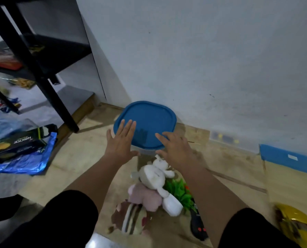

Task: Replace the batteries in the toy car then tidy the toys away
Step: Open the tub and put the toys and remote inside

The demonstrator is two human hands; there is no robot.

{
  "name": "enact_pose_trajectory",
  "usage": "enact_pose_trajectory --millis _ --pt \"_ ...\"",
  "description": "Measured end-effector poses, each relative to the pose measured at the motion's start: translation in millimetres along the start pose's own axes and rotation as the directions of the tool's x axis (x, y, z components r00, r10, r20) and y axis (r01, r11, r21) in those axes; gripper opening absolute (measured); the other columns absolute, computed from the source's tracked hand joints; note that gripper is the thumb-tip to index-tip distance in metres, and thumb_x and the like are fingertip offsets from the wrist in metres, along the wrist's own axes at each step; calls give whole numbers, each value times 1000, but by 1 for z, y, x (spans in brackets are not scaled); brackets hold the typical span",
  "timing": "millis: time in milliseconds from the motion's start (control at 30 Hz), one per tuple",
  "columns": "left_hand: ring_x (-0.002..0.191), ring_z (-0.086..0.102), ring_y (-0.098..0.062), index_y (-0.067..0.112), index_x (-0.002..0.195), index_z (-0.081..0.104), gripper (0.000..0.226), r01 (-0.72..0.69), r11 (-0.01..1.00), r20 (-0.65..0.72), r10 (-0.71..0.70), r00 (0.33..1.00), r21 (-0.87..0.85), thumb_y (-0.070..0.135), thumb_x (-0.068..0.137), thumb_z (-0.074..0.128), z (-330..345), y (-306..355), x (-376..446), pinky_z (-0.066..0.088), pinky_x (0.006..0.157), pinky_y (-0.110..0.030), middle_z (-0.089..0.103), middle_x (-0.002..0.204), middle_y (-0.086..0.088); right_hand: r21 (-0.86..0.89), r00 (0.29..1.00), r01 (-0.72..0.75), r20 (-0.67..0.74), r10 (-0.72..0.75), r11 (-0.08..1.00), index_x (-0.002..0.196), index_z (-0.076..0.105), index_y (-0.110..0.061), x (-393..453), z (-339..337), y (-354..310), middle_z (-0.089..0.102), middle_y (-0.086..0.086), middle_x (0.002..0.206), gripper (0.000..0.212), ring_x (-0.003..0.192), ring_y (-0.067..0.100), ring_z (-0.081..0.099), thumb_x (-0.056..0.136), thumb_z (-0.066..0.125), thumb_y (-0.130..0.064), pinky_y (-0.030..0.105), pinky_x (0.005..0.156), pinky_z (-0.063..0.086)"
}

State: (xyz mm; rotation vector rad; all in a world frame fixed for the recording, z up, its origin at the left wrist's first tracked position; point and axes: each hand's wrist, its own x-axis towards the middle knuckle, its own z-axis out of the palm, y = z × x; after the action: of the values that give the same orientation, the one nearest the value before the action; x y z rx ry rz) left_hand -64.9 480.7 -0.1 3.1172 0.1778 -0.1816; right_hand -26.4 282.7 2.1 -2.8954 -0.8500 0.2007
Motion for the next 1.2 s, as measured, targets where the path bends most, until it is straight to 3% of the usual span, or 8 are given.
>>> enact_pose_trajectory --millis 167,400,533,867,1200 --pt "144 -20 -14 22 149 -15 97 -123 991 -15 122 992 -56 55 87 52 14 -17 26 2 113 -56 -17 158 6 -3 997 15 79 -15 1000 148 20 -32 33 19 -18 18 -6 156 56 145 14 9 97 35 -48 40 116 8" --pt "144 -18 -9 28 149 -11 105 -260 957 15 264 964 -131 66 78 56 17 -27 41 0 114 -57 -14 158 11 -52 982 42 186 -32 998 148 23 -26 39 16 -21 18 -1 157 58 146 18 12 96 35 -48 38 118 8" --pt "144 -18 -11 30 149 -13 101 -310 949 10 311 950 -62 63 81 55 15 -23 43 3 112 -61 -15 158 9 -62 975 52 219 -38 997 148 22 -23 40 11 -23 18 1 157 60 146 20 12 96 38 -47 40 118 8" --pt "144 -22 -16 36 146 -18 102 -248 967 19 250 968 -59 62 81 56 16 -14 41 6 109 -70 -19 158 7 -269 966 122 252 -52 955 143 20 -6 32 14 -33 8 17 157 44 145 37 6 101 31 -18 56 114 12" --pt "143 -24 -19 41 144 -21 108 -173 980 11 175 985 -102 60 78 62 17 -10 42 7 107 -71 -21 157 4 -305 961 165 265 -83 938 141 20 -4 28 3 -32 8 19 157 41 144 39 7 101 22 -12 57 114 13"
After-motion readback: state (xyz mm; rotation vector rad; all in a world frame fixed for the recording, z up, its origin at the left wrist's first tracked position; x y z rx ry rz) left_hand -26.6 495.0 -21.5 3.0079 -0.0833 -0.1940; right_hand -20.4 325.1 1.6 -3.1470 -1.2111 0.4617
